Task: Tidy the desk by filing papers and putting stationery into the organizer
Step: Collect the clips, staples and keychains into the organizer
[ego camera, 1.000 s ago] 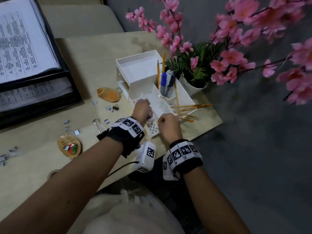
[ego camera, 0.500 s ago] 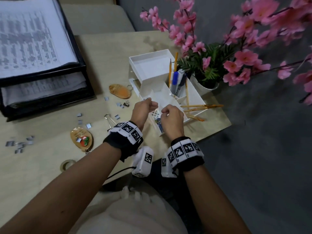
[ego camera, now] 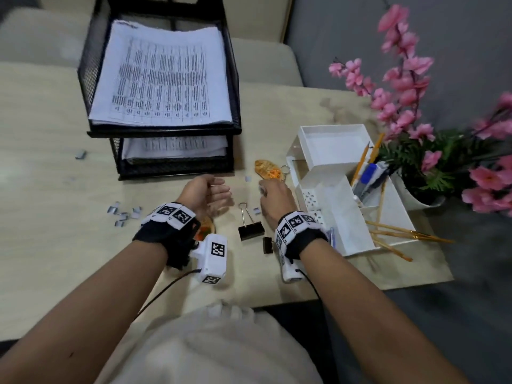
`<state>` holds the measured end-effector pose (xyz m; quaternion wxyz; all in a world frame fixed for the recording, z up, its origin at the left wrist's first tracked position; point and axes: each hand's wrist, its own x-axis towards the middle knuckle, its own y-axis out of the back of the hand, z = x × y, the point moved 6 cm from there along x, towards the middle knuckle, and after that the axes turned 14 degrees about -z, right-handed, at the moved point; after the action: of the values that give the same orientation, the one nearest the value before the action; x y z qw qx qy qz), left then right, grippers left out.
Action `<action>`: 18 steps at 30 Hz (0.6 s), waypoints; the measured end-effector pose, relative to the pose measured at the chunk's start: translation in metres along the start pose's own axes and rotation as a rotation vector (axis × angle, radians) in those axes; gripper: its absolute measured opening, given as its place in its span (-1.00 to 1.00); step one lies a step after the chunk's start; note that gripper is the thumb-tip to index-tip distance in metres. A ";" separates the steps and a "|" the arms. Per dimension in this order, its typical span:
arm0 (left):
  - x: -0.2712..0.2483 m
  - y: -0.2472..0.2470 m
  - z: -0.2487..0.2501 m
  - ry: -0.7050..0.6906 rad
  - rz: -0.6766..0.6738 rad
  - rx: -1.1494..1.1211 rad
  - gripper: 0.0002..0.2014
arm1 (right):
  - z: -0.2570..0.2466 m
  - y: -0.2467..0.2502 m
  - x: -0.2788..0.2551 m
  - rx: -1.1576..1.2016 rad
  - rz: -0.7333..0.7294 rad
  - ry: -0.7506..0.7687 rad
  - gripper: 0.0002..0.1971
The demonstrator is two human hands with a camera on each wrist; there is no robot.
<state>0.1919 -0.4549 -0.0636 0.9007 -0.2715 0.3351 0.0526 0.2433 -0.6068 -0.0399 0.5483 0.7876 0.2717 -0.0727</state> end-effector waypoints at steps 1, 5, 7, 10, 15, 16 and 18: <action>0.002 0.002 0.001 0.001 0.009 -0.004 -0.73 | -0.001 -0.002 0.003 -0.044 -0.001 0.027 -0.75; 0.009 0.002 0.005 -0.010 0.008 -0.020 -0.73 | 0.003 -0.008 0.009 -0.167 -0.019 0.065 -0.68; 0.011 0.002 0.003 -0.013 0.004 -0.037 -0.73 | 0.005 -0.010 0.008 -0.191 -0.014 0.085 -0.67; 0.014 0.002 -0.006 -0.005 0.011 -0.070 -0.75 | 0.009 -0.011 0.006 -0.177 -0.001 0.111 -0.71; 0.019 -0.007 -0.021 0.037 -0.009 -0.078 -0.72 | 0.010 0.002 -0.001 0.178 0.049 0.032 -0.80; 0.020 -0.010 -0.022 0.037 -0.020 -0.091 -0.71 | 0.005 0.006 -0.005 0.311 0.045 0.037 -0.82; 0.021 -0.017 -0.025 0.050 -0.061 -0.114 -0.66 | -0.015 0.011 -0.011 0.552 -0.038 0.088 -0.87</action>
<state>0.1984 -0.4840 -0.0853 0.8762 -0.3337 0.3456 0.0375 0.2371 -0.6002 -0.0203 0.2991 0.9043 0.2798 -0.1201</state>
